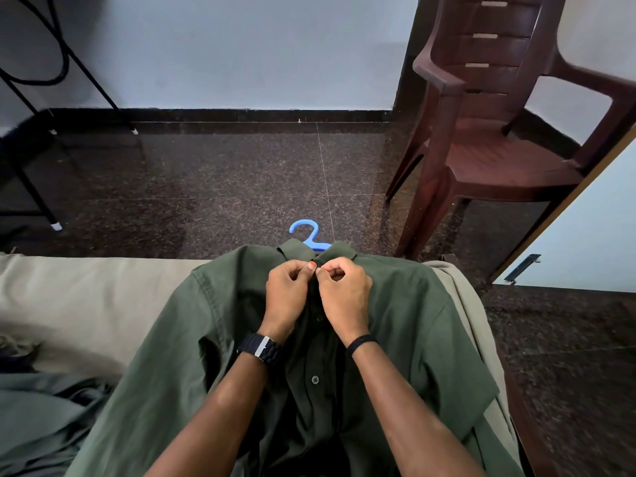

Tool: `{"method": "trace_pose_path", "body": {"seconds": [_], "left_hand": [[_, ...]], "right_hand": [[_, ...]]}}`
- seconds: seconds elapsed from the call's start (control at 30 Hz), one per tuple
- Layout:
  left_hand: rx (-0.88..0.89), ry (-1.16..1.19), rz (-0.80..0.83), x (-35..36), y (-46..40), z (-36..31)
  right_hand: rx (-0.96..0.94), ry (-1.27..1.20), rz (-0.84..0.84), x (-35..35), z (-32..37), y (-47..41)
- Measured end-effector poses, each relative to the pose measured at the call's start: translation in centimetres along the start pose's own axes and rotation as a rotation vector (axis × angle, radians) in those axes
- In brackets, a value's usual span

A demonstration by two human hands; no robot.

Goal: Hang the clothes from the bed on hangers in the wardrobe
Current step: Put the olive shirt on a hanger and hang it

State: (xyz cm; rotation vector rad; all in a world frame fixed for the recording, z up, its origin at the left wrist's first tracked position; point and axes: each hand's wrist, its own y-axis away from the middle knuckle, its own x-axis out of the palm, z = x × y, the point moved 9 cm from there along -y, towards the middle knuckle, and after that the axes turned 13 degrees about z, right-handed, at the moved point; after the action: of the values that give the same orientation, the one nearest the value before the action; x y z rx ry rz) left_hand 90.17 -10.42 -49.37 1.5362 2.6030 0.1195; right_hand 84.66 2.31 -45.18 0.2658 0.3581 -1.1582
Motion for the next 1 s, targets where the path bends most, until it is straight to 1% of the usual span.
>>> {"method": "trace_pose_path", "body": {"seconds": [0.1, 0.2, 0.23, 0.27, 0.33, 0.37, 0.4, 0.5, 0.53, 0.57, 0.6, 0.67, 0.7, 0.73, 0.77, 0.8, 0.9, 1.0], "left_hand": [[0.032, -0.118, -0.049, -0.2, 0.2, -0.5], [0.032, -0.172, -0.094, -0.3, 0.3, -0.7], [0.038, -0.218, -0.103, -0.4, 0.4, -0.9], [0.041, -0.284, -0.100, -0.4, 0.4, -1.1], [0.030, -0.404, -0.057, -0.3, 0.1, -1.4], [0.036, -0.453, -0.031, -0.3, -0.2, -1.7], [0.060, -0.507, -0.024, -0.5, -0.6, -2.5], [0.178, -0.598, -0.106, -1.6, -2.4, -5.9], [0.176, -0.642, -0.117, -1.9, -3.6, -6.6], [0.123, -0.722, -0.094, -2.0, -5.0, -6.7], [0.016, -0.828, -0.032, -2.1, -6.5, -6.2], [-0.254, -1.019, 0.167, -2.2, -8.7, -3.9], [-0.344, -1.085, 0.267, -2.0, -9.1, -2.9], [-0.379, -1.119, 0.341, -1.8, -9.4, -2.3], [-0.379, -1.128, 0.373, -1.6, -9.6, -2.0], [-0.368, -1.119, 0.372, -1.6, -9.9, -2.1], [-0.352, -1.073, 0.322, -2.2, -10.1, -2.5], [-0.324, -1.012, 0.330, -2.0, -10.2, -2.8]], "right_hand": [[0.037, -0.030, 0.028, 0.1, -0.6, -0.6], [0.111, -0.176, 0.057, 0.4, -2.0, -1.0], [0.136, -0.193, 0.090, 0.5, -2.5, -1.1], [0.155, -0.156, 0.149, 0.7, -2.9, -1.3], [0.172, 0.035, 0.293, 0.8, -3.2, -1.9], [0.152, 0.127, 0.331, 0.4, -2.9, -2.4], [0.116, 0.191, 0.328, -0.3, -2.2, -3.0], [-0.019, 0.279, 0.167, -3.3, 0.6, -5.1], [-0.064, 0.319, 0.142, -3.7, 1.5, -5.8], [-0.098, 0.367, 0.151, -3.7, 2.2, -6.5], [-0.110, 0.422, 0.192, -3.3, 2.4, -7.3], [-0.047, 0.532, 0.333, -1.8, 1.4, -8.5], [0.011, 0.590, 0.416, -1.0, 0.4, -8.9], [0.072, 0.652, 0.502, -0.3, -0.9, -8.9], [0.131, 0.700, 0.574, 0.3, -2.2, -8.8], [0.175, 0.722, 0.612, 0.5, -3.1, -8.7], [0.221, 0.691, 0.591, 0.0, -3.9, -9.3], [0.209, 0.634, 0.593, -0.6, -3.4, -9.5]]}}
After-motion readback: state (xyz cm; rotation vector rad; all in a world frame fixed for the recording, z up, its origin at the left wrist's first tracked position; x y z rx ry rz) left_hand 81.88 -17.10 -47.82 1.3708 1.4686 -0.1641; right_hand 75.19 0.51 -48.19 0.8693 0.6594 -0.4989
